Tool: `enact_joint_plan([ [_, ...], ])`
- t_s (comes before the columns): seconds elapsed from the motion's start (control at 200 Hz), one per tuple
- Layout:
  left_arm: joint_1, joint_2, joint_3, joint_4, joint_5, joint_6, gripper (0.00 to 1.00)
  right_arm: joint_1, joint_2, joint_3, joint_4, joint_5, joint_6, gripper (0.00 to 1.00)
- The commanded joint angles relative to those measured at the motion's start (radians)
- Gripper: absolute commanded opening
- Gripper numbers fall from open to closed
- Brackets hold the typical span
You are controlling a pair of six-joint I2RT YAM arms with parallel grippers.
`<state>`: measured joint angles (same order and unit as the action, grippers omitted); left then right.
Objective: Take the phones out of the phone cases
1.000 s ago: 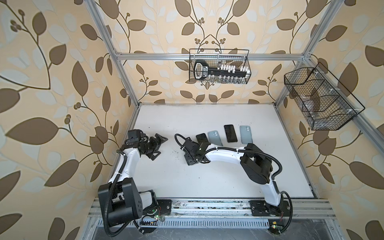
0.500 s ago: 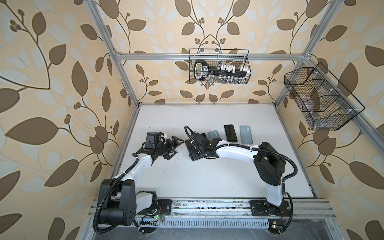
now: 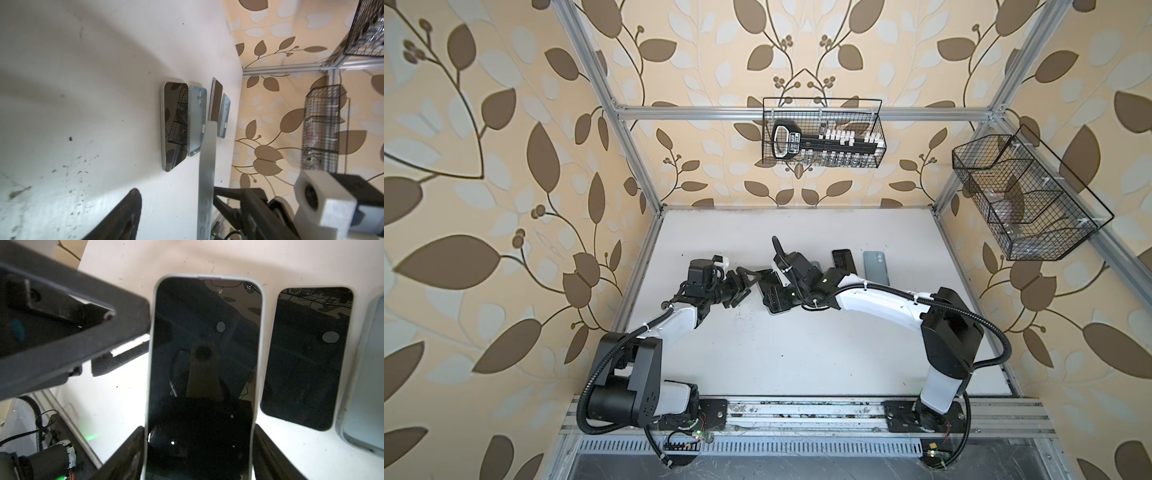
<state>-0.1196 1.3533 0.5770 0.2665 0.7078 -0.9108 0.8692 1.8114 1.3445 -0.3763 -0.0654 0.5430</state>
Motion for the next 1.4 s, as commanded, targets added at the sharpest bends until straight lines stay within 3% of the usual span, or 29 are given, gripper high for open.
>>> enact_joint_plan([
  [0.0, -0.022, 0.007, -0.001, 0.123, 0.022, -0.045, 0.71, 0.003, -0.044, -0.018, 0.042, -0.036, 0.007, 0.65],
  [0.325, -0.046, 0.012, -0.006, 0.181, 0.024, -0.077, 0.40, 0.002, -0.060, -0.042, 0.062, -0.053, 0.015, 0.63],
  [0.535, -0.067, 0.017, -0.005, 0.184, 0.033, -0.068, 0.38, 0.000, -0.075, -0.054, 0.080, -0.055, 0.021, 0.63],
  [0.775, -0.084, 0.034, -0.008, 0.208, 0.041, -0.076, 0.23, -0.002, -0.086, -0.061, 0.086, -0.057, 0.025, 0.63],
  [0.925, -0.086, 0.031, -0.007, 0.225, 0.039, -0.088, 0.00, -0.006, -0.090, -0.065, 0.086, -0.059, 0.025, 0.63],
  [1.04, -0.086, 0.014, -0.005, 0.234, 0.032, -0.102, 0.00, -0.012, -0.103, -0.077, 0.094, -0.064, 0.025, 0.65],
  [1.225, -0.086, -0.050, -0.001, 0.253, -0.027, -0.127, 0.00, -0.032, -0.175, -0.099, 0.106, -0.045, -0.005, 0.78],
  [1.395, -0.086, -0.117, 0.019, 0.326, -0.155, -0.204, 0.00, -0.133, -0.277, -0.155, 0.125, -0.202, -0.009, 0.86],
])
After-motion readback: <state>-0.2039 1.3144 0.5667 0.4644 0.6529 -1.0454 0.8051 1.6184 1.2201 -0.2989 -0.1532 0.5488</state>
